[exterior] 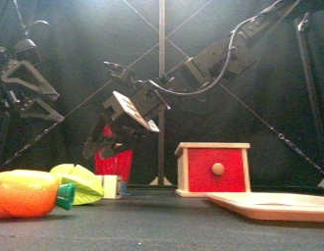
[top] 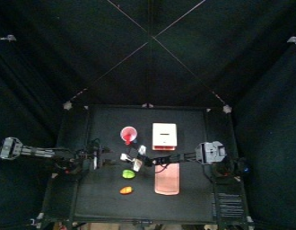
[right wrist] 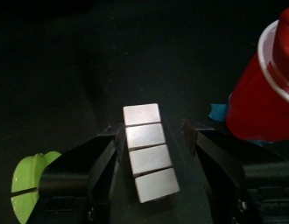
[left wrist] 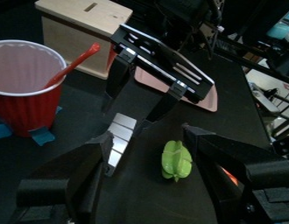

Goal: Grab sushi roll

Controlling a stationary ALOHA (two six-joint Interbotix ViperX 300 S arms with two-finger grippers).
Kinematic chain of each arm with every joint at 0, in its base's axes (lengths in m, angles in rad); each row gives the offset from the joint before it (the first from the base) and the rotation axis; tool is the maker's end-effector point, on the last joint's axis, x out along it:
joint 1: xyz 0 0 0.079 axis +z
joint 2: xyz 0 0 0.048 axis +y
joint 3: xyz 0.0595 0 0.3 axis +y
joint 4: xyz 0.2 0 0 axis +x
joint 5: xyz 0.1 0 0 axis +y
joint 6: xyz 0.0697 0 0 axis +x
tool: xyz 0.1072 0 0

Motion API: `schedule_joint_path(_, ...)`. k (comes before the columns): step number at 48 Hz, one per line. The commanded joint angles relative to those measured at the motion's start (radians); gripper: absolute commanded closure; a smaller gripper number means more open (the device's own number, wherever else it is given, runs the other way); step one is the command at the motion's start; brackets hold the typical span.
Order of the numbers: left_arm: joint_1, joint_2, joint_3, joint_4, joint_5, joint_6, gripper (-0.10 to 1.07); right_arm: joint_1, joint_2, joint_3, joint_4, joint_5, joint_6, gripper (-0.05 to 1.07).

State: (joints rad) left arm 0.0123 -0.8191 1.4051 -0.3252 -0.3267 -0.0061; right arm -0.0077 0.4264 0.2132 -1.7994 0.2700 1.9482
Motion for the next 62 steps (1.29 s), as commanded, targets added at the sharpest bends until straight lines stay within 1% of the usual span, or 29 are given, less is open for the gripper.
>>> schedule_joint_path(1,0.002,0.002,-0.012,-0.002,-0.005,0.002,0.0,0.0,-0.035,-0.023,0.002,0.0,0.002,0.11)
schedule_joint_path(8,0.002,0.002,-0.014,-0.002,-0.005,0.0,0.0,-0.006,-0.02,-0.025,0.002,-0.018,0.002,0.03)
schedule_joint_path(13,0.002,0.002,-0.014,0.0,-0.003,0.0,0.0,-0.006,-0.006,-0.025,0.006,-0.026,0.002,0.0)
schedule_joint_path(44,0.003,0.002,-0.012,-0.002,-0.005,0.002,0.0,-0.018,0.054,-0.037,0.02,-0.044,0.002,0.01)
schedule_joint_path(62,0.002,0.002,-0.014,-0.002,-0.003,0.002,0.0,-0.02,0.064,-0.043,0.02,-0.051,0.002,0.01)
